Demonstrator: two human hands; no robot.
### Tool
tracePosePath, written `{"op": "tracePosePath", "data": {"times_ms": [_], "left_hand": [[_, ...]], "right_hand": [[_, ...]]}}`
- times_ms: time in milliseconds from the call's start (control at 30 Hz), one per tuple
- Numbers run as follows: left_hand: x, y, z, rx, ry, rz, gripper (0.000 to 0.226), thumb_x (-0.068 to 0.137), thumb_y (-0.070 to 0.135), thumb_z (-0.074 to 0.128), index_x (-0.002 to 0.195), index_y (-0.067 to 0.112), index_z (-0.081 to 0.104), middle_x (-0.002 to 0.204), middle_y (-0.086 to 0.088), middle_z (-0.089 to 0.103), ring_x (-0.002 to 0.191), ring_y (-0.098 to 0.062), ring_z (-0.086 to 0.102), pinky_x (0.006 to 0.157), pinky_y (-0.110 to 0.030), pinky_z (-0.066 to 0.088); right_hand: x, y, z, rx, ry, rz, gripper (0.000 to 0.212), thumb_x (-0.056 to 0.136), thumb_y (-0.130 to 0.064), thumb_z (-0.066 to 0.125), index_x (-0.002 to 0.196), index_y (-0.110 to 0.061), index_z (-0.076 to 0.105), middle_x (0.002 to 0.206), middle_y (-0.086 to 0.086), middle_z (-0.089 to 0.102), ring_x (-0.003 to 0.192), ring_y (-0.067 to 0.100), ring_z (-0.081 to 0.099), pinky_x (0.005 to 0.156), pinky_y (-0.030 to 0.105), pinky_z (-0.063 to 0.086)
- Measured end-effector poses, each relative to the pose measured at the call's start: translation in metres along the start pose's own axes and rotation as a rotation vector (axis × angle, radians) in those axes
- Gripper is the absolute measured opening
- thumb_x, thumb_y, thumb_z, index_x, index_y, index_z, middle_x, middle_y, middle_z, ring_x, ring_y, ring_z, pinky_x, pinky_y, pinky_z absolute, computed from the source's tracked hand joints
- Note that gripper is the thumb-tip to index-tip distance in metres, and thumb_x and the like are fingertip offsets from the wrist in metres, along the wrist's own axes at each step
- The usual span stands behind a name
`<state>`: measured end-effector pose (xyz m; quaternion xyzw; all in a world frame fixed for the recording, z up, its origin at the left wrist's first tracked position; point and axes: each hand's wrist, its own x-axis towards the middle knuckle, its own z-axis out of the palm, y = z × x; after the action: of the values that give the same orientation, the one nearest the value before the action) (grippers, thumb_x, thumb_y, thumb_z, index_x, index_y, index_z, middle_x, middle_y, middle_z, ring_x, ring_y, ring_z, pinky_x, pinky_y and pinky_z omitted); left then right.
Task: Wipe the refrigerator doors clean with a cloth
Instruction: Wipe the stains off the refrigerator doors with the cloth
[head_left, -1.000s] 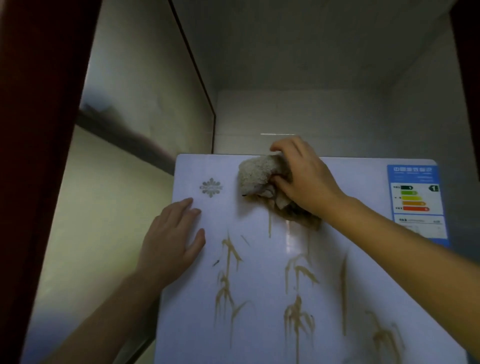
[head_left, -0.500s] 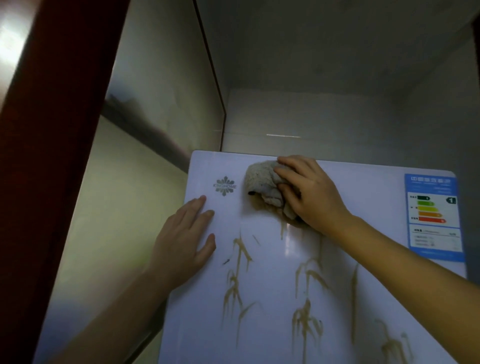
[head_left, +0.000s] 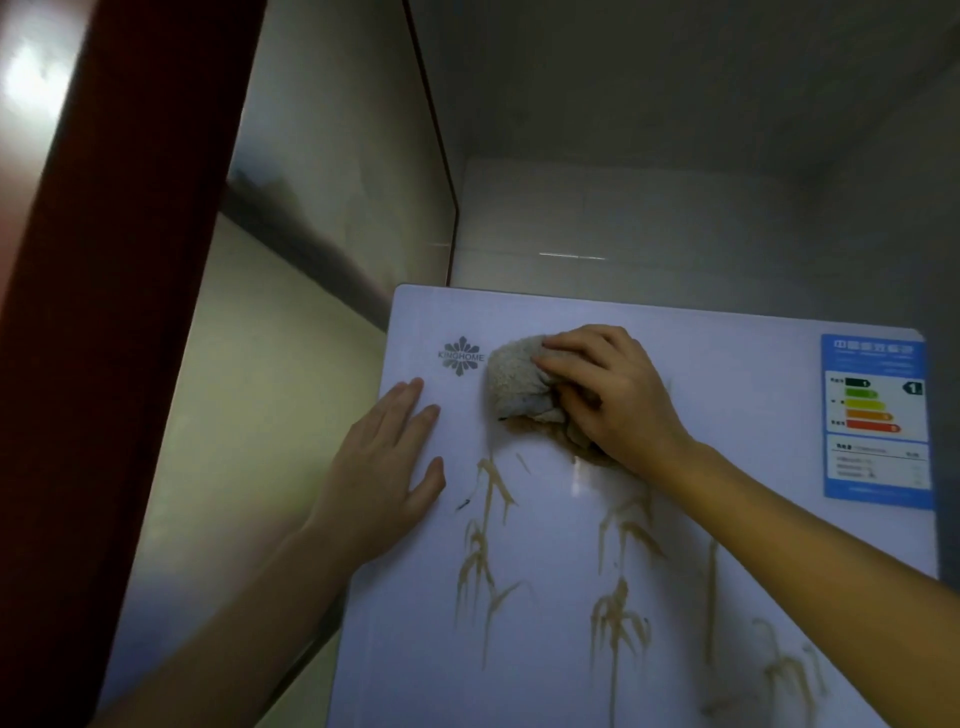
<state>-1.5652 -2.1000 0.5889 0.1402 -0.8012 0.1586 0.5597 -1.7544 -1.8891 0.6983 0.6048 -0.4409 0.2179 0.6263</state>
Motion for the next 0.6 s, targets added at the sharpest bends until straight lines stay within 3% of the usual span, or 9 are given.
{"op": "tracePosePath", "data": {"times_ms": [267, 400, 533, 600], "left_hand": [[0.000, 0.001, -0.004, -0.012, -0.006, 0.016, 0.064, 0.095, 0.048, 0.039, 0.148, 0.013, 0.044, 0.163, -0.009, 0.031, 0.150, -0.024, 0.030, 0.116, -0.035, 0.024], [-0.001, 0.001, -0.005, -0.019, -0.008, 0.015, 0.063, 0.095, 0.046, 0.042, 0.148, 0.012, 0.043, 0.163, -0.009, 0.030, 0.150, -0.025, 0.029, 0.116, -0.035, 0.025], [-0.001, 0.001, -0.003, -0.040, -0.030, 0.004, 0.062, 0.097, 0.044, 0.047, 0.151, 0.013, 0.038, 0.166, -0.008, 0.024, 0.152, -0.024, 0.024, 0.118, -0.035, 0.022], [-0.002, 0.002, -0.003, -0.056, -0.015, 0.003, 0.059, 0.097, 0.042, 0.047, 0.148, 0.013, 0.042, 0.163, -0.009, 0.029, 0.150, -0.025, 0.029, 0.119, -0.037, 0.027]], "right_hand": [[-0.003, 0.003, -0.003, -0.014, -0.113, 0.010, 0.050, 0.087, -0.039, 0.074, 0.132, -0.018, 0.067, 0.134, 0.006, 0.062, 0.124, 0.029, 0.054, 0.099, 0.041, 0.044], [0.000, 0.012, -0.007, -0.100, -0.127, -0.050, 0.047, 0.091, -0.035, 0.071, 0.133, -0.018, 0.066, 0.134, 0.008, 0.063, 0.122, 0.032, 0.055, 0.096, 0.043, 0.046], [-0.003, 0.007, -0.003, -0.081, -0.056, 0.047, 0.047, 0.090, -0.033, 0.071, 0.134, -0.017, 0.065, 0.133, 0.009, 0.062, 0.122, 0.032, 0.053, 0.096, 0.043, 0.044], [-0.012, -0.001, 0.000, -0.053, -0.048, 0.065, 0.048, 0.090, -0.034, 0.071, 0.134, -0.017, 0.065, 0.134, 0.009, 0.062, 0.123, 0.031, 0.052, 0.097, 0.043, 0.042]]}}
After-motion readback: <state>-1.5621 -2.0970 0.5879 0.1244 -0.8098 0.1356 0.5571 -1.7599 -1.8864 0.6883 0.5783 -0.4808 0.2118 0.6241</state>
